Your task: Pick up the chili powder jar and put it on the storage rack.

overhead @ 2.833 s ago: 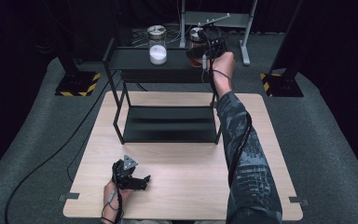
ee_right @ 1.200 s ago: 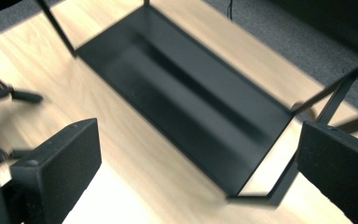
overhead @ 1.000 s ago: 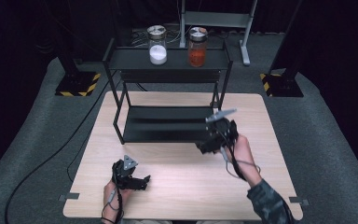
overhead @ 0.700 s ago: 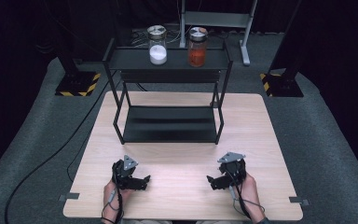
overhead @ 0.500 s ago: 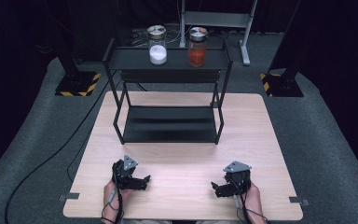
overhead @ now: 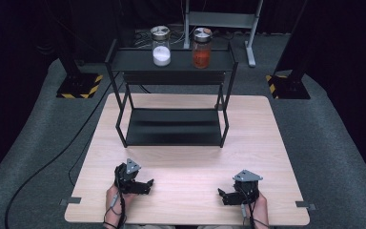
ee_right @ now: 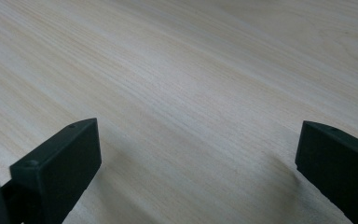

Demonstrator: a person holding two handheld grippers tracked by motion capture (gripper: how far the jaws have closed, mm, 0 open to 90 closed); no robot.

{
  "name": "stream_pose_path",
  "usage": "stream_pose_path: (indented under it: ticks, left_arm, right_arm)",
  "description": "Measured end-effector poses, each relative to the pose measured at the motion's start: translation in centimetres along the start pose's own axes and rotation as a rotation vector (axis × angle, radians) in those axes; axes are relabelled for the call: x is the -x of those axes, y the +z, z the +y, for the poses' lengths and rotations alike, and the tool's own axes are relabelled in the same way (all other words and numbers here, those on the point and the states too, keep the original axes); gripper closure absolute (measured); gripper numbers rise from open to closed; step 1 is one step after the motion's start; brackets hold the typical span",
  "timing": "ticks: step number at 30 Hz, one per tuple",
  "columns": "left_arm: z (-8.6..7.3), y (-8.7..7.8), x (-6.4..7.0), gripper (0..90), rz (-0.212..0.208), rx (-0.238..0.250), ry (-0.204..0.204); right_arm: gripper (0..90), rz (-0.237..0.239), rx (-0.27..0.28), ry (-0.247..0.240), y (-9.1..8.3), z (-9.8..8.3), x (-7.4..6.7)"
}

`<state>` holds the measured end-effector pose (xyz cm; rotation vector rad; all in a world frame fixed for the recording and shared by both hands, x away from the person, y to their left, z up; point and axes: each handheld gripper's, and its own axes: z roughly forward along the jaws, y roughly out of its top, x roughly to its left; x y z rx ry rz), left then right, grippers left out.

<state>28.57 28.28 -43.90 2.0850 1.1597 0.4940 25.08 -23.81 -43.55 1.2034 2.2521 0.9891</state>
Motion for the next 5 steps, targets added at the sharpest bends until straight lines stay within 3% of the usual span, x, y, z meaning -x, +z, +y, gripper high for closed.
stream_pose_path:
  ticks: [5]
  left_arm:
    - [0.02, 0.0, 0.01, 0.2, 0.001, -0.002, 0.0]
  right_arm:
    - [0.0, 0.002, -0.003, -0.012, 0.03, 0.06, -0.1]
